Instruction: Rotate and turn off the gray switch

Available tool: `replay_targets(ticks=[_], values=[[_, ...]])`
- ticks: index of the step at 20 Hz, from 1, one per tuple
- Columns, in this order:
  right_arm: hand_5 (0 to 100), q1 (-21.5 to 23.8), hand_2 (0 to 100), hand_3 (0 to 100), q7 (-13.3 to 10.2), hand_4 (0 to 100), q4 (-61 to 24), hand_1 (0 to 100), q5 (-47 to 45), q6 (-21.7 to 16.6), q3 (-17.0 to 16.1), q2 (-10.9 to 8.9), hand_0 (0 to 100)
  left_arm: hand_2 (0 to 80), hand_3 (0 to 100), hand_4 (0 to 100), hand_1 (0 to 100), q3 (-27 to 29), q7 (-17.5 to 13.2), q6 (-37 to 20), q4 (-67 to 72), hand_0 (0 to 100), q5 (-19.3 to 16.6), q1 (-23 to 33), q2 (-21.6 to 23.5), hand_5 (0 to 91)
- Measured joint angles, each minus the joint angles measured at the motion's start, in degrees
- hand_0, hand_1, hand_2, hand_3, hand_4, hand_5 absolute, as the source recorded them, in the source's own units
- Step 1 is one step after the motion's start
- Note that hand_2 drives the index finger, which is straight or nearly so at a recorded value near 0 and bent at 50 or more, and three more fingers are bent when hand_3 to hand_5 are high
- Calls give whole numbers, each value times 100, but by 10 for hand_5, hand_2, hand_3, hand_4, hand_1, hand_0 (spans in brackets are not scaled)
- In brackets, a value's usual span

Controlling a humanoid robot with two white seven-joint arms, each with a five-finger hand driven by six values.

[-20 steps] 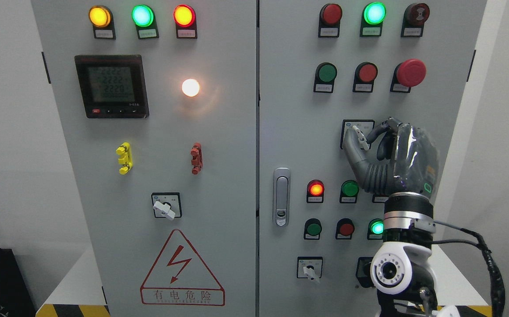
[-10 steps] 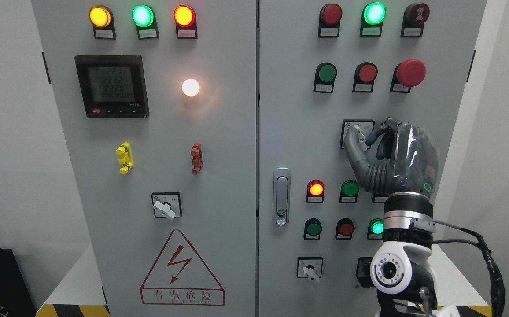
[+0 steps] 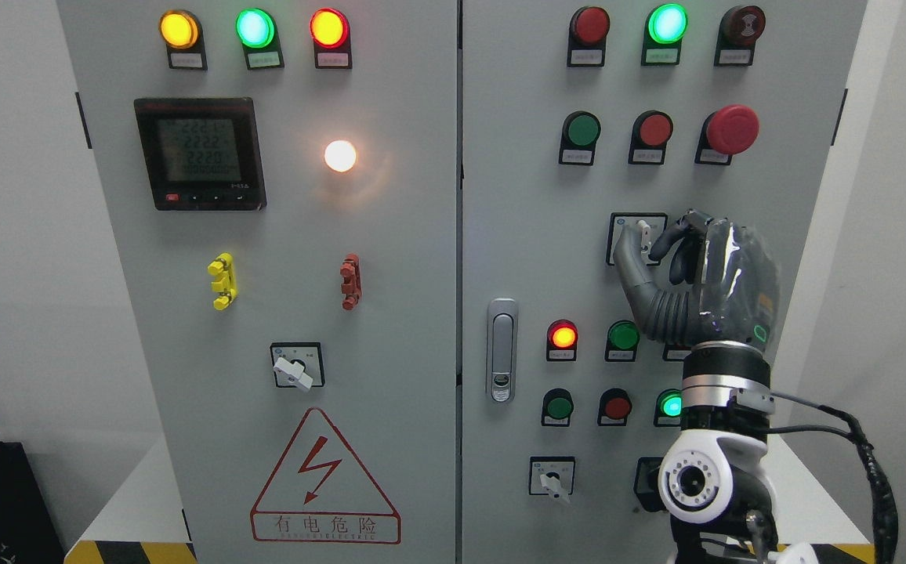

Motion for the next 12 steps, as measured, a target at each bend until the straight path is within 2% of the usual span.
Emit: replay_targets(ticks=[2,4,7,12], values=[[1000,0,731,1000,0,1000,-1,440,0,0,0,0,469,0,0,0,389,0,1,0,0,120,0,0,0,0],[1000,-1,729,1000,17,1000,-1,445,0,0,0,0,413,0,0,0,389,0,1,0,0,120,0,0,0,0],[1000,-1,723,1000,20,1000,-5,446,0,-2,0,0,379,0,0,0,389,0,1,0,0,120,0,0,0,0],[1000,-1,713,1000,-18,998,-17,417,-5,-27,0,-2,378,0,0,0,389,0,1,0,0,120,0,0,0,0]])
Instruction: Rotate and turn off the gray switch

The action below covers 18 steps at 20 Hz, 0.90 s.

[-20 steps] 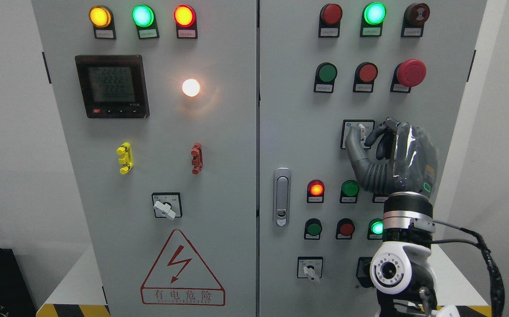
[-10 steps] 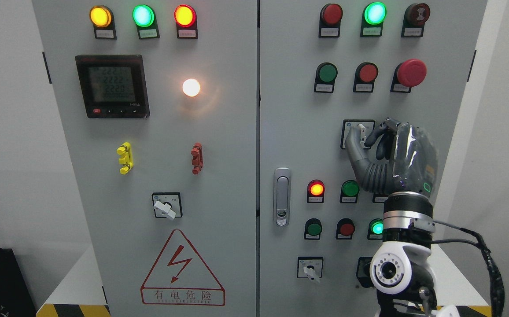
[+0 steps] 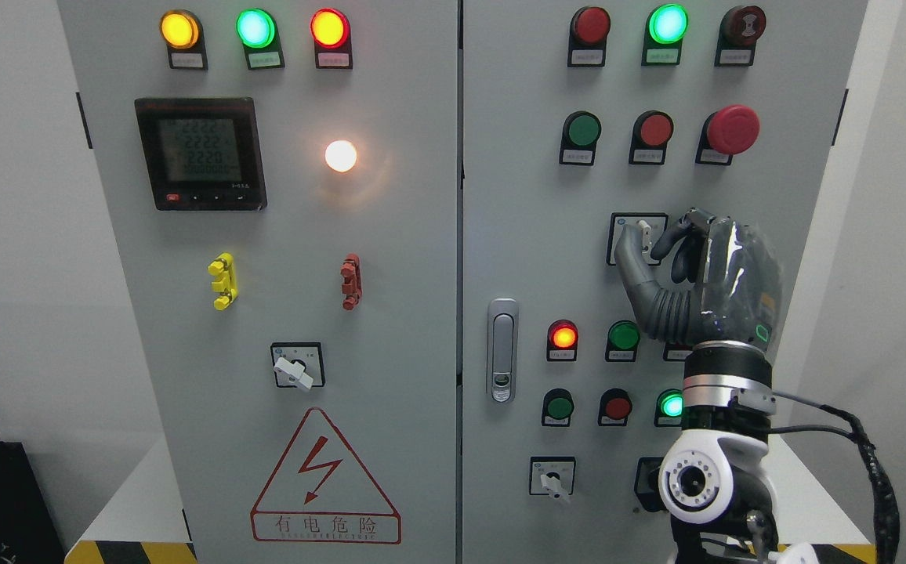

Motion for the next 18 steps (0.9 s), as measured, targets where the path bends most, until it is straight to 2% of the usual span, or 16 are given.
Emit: replay_targets(ticks=[18], values=[[1000,207,709,1000,-5,992,-284,374,-12,-186,-5,-37,310,0,0,0,389,0,18,-1,0,120,0,0,-1,0]])
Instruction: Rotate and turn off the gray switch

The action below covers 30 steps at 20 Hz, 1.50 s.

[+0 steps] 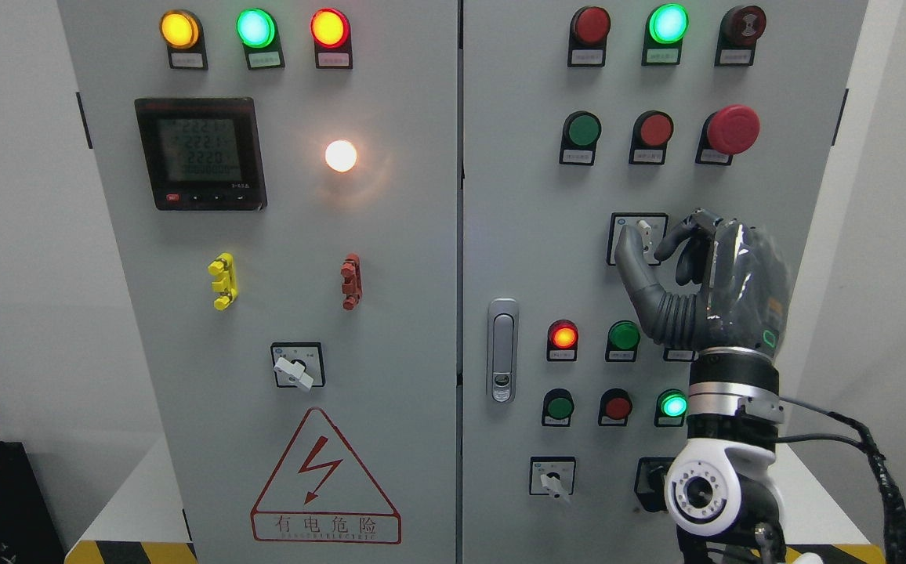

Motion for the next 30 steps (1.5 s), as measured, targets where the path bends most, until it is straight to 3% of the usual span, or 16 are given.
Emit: replay_targets(ticks=[7,8,9,10,11,12,13,14,15,16,18,21,30], values=[[959,444,607,994,-94,946,-401,360,0,-717,-27,-143,272,0,0,0,389,0,-20,0,0,120,0,0,0,0],[870,544,596,957,-138,871,-471,363,0,-865,-34,-198,269,0,0,0,389,0,-21,0,0,120,0,0,0,0],[750,654,574,856,-187,763,-543,363,-2,-1046,-43,-274,279,0,0,0,389,0,-21,0,0,120,0,0,0,0],[723,751,570,824,-223,729,-599,364,-3,-1200,-53,-340,280,0,0,0,389,0,-21,0,0,120,0,0,0,0],[646,852,530,734,-260,625,-657,363,-5,-1421,-68,-410,282,0,0,0,389,0,-21,0,0,120,0,0,0,0],[474,961,468,580,-277,462,-722,352,-7,-1599,-84,-487,289,0,0,0,389,0,-21,0,0,120,0,0,0,0],[442,1054,455,564,-291,439,-769,342,-9,-1769,-100,-551,294,0,0,0,389,0,-22,0,0,120,0,0,0,0],[262,1144,373,427,-297,290,-818,306,-11,-1883,-114,-607,305,0,0,0,389,0,-21,0,0,120,0,0,0,0],[178,1250,295,328,-307,197,-871,277,-13,-1985,-126,-669,311,0,0,0,389,0,-22,0,0,120,0,0,0,0],[159,1342,281,308,-318,177,-912,268,-15,-2078,-140,-723,311,0,0,0,389,0,-21,0,0,120,0,0,0,0],[0,1515,130,143,-171,31,-984,218,-18,-2178,-160,-836,305,0,0,0,389,0,-21,0,0,120,0,0,0,0],[0,1721,60,63,-6,0,-1074,196,-21,-2245,-186,-991,294,0,0,0,389,0,-23,0,0,120,0,0,0,0],[0,1945,18,5,59,0,-1235,176,-32,-2270,-248,-1321,278,0,0,0,389,0,-23,0,0,120,0,0,0,0]])
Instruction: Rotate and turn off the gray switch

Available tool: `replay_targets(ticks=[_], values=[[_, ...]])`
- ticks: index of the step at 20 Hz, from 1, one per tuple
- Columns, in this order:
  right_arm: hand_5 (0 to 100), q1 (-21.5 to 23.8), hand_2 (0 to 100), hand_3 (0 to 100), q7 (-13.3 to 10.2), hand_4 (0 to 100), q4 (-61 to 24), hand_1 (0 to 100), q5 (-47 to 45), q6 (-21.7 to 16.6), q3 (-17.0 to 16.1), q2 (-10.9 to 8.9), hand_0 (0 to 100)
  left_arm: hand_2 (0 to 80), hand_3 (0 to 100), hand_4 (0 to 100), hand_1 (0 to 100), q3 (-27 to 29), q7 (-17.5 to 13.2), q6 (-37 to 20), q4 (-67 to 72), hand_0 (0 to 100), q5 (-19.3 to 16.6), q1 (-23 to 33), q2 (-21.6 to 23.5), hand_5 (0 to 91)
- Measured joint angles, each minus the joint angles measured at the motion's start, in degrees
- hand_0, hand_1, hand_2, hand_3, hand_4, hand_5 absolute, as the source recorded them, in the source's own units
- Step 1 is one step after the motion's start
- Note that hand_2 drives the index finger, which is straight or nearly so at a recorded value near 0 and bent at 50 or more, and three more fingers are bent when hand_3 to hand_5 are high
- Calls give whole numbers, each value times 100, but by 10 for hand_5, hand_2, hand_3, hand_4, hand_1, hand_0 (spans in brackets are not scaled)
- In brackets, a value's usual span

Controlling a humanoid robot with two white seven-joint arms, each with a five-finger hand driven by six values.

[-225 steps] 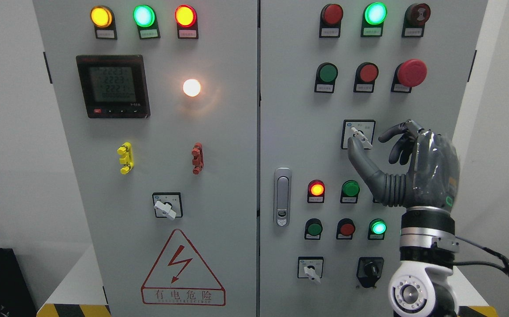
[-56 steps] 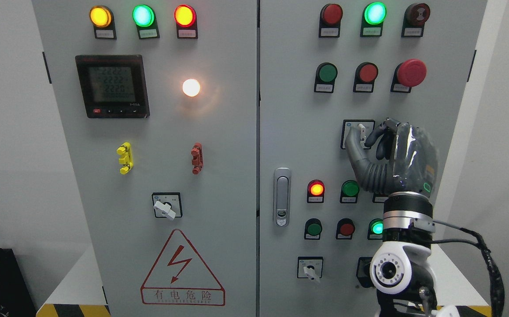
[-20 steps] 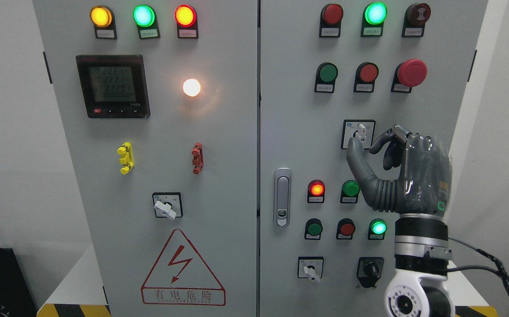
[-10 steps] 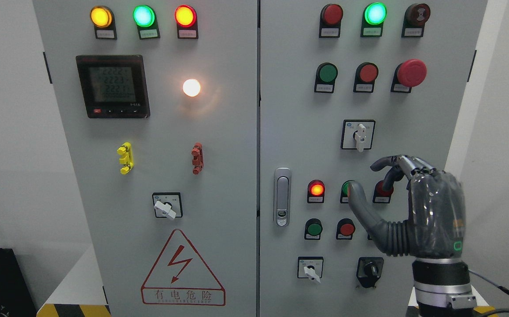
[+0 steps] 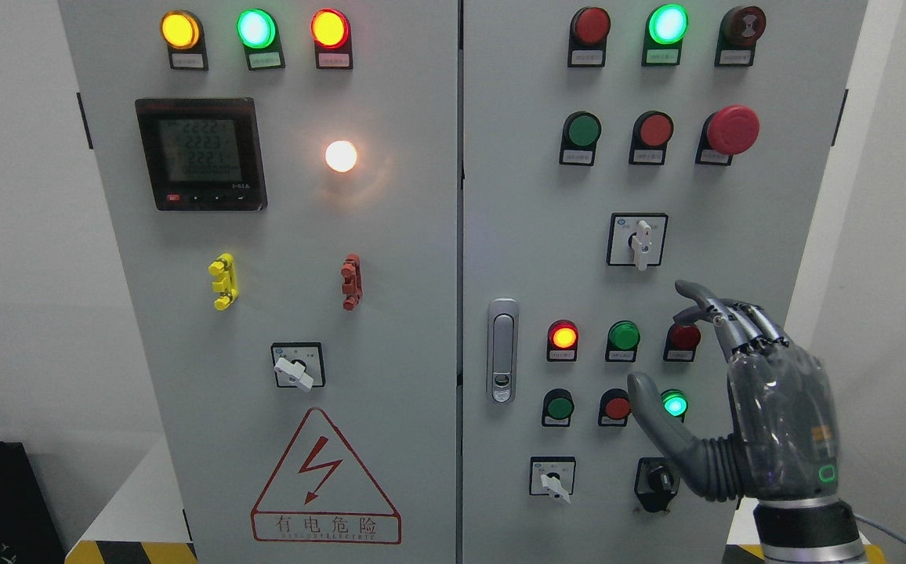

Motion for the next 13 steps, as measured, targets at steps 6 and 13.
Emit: replay_targets(ticks=[6,13], values=[[0,8,35,15,3,0,-50,178,-7,14,-105,-112,272,0,0,0,389,0,0,0,0,120,0,0,0,0],[0,-53,44,30,12,0,-85,180,-10,26,-104,-176,267,0,0,0,389,0,-1,0,0,120,0,0,0,0]])
